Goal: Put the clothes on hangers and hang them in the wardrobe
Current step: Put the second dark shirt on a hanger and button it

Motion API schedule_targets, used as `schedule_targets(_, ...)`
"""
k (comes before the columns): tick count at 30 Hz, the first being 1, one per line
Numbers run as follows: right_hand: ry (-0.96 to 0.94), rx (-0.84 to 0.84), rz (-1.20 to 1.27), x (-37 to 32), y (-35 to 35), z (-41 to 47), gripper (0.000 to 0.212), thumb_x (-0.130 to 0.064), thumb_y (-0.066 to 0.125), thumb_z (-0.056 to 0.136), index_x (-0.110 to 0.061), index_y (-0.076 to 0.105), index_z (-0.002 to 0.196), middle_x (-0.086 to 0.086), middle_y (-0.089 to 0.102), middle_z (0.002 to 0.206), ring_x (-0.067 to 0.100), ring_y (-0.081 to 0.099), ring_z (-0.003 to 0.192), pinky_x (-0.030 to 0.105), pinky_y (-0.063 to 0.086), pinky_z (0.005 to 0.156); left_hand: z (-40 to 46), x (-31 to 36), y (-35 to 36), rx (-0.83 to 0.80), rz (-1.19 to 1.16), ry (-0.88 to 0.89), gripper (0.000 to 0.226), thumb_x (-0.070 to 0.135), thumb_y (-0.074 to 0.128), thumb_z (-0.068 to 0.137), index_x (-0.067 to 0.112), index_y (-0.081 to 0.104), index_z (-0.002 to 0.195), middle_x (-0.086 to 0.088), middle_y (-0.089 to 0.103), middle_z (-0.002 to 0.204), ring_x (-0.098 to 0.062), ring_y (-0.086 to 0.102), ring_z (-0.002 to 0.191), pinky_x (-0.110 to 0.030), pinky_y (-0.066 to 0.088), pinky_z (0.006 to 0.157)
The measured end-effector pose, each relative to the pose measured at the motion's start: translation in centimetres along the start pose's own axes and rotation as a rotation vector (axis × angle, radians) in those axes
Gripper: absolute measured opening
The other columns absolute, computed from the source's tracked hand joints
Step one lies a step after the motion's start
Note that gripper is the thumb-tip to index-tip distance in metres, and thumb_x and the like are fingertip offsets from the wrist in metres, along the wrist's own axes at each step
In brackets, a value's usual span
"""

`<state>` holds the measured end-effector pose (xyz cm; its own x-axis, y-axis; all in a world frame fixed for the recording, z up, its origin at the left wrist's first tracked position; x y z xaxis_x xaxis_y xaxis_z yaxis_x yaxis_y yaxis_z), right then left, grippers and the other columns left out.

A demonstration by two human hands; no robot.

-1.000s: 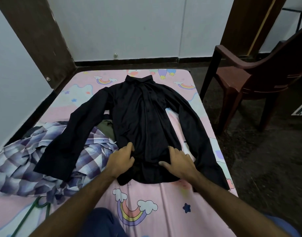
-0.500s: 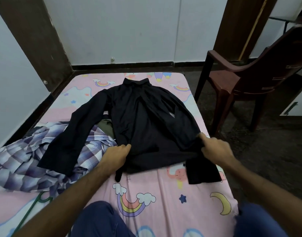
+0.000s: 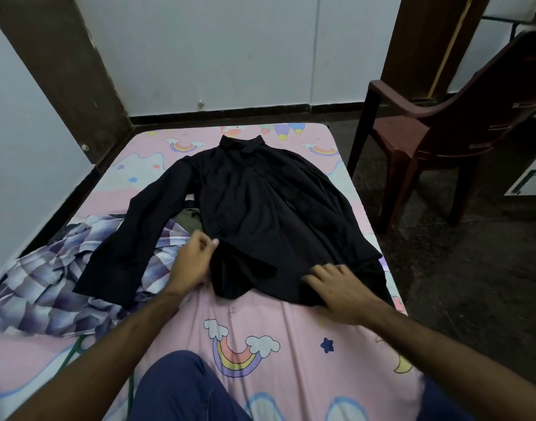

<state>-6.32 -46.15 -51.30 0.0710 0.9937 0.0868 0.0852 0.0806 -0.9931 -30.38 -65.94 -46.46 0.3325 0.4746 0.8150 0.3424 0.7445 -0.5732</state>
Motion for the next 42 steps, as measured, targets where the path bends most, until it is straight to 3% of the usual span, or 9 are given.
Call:
schedule_targets(5,0.055,-0.160,0.112,-2.1,2.3,3.2,0.058,-0.040,0.054,0.093,-0.023,0.038,0.147,0.001,0.044,0.138,0.025,0.047,0.123,0.042,0.042,0.100,1.9,5.2,-4.8,0.202,-0.171,0.132,0.011,0.013,0.064,0.096,0.013,0.053,0.098,0.001,0.061,0.076,-0.016,0.059,0.064,-0.036,0.051,0.065)
schedule_targets(10,0.227,-0.113,0.727,0.3,1.0,6.1,0.036,-0.036,0.066,0.091,-0.020,0.057,0.122,0.000,0.060,0.115,0.023,0.061,0.109,0.038,0.050,0.094,-2.3,8.0,2.3,-0.335,0.364,0.568,0.036,-0.002,0.063,0.084,0.022,0.056,0.110,0.009,0.052,0.089,-0.005,0.052,0.079,-0.029,0.046,0.075)
schedule_targets(14,0.265,0.096,1.037,-0.3,-1.2,7.9,0.070,-0.025,0.075,0.088,-0.026,0.040,0.149,0.001,0.050,0.131,0.014,0.057,0.113,0.027,0.048,0.100,-6.1,6.8,6.0,-0.489,0.473,0.600,0.043,-0.004,0.049,0.090,0.022,0.060,0.122,0.014,0.055,0.103,-0.007,0.052,0.102,-0.029,0.046,0.091)
schedule_targets(21,0.312,0.009,0.631,-4.6,0.6,10.7,0.082,-0.036,0.070,0.089,-0.027,0.024,0.156,0.004,0.035,0.149,0.032,0.042,0.131,0.048,0.043,0.105,-5.4,8.7,-0.8,-0.148,0.292,0.721,0.041,-0.014,0.049,0.078,0.014,0.063,0.104,0.005,0.061,0.101,-0.013,0.058,0.095,-0.028,0.048,0.085)
schedule_targets(24,0.456,0.063,0.613,-3.5,1.1,11.7,0.063,-0.041,0.063,0.095,-0.031,0.035,0.150,0.006,0.044,0.139,0.032,0.048,0.125,0.048,0.045,0.099,-5.0,9.1,-5.1,0.012,0.218,0.668,0.033,-0.009,0.050,0.080,0.013,0.063,0.101,0.005,0.059,0.098,-0.012,0.059,0.095,-0.023,0.046,0.084)
schedule_targets(29,0.414,0.091,0.545,-2.5,1.1,13.1,0.024,-0.036,0.058,0.096,-0.025,0.060,0.118,0.001,0.061,0.124,0.028,0.056,0.120,0.042,0.043,0.096,-5.0,7.1,-7.1,-0.022,0.330,0.640,0.034,-0.009,0.048,0.079,0.013,0.060,0.101,0.005,0.052,0.098,-0.011,0.056,0.091,-0.025,0.046,0.080)
schedule_targets(35,0.365,0.016,0.634,-5.1,1.4,13.1,0.093,-0.071,0.063,0.080,-0.035,0.023,0.156,0.003,0.044,0.146,0.030,0.043,0.134,0.049,0.036,0.108,-4.5,5.8,-9.3,0.120,0.251,0.545,0.041,-0.023,0.052,0.075,0.010,0.063,0.097,0.002,0.054,0.094,-0.013,0.058,0.089,-0.018,0.043,0.078)
schedule_targets(37,0.391,-0.001,0.666,-6.5,1.2,13.9,0.098,-0.078,0.060,0.077,-0.036,0.021,0.157,0.002,0.044,0.146,0.030,0.042,0.135,0.051,0.034,0.109,-4.7,6.1,-9.3,0.136,0.241,0.541,0.042,-0.024,0.054,0.074,0.010,0.063,0.096,0.002,0.054,0.093,-0.015,0.058,0.087,-0.018,0.043,0.076)
schedule_targets(42,0.571,0.189,0.799,-5.5,-0.3,14.7,0.031,-0.029,0.055,0.093,-0.031,0.065,0.122,-0.001,0.066,0.123,0.026,0.058,0.120,0.047,0.041,0.100,-5.2,6.2,-10.4,0.150,0.252,0.524,0.040,-0.022,0.053,0.074,0.010,0.062,0.095,0.004,0.052,0.094,-0.013,0.056,0.087,-0.015,0.041,0.076)
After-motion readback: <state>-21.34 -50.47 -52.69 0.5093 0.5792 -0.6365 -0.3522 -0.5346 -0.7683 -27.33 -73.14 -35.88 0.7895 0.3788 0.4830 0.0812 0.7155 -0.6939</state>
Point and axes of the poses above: each hand's wrist, its own z-axis towards the middle knuckle, its own y-axis out of the palm, x = y × z, the point moved 10 cm from there along z, towards the middle knuckle
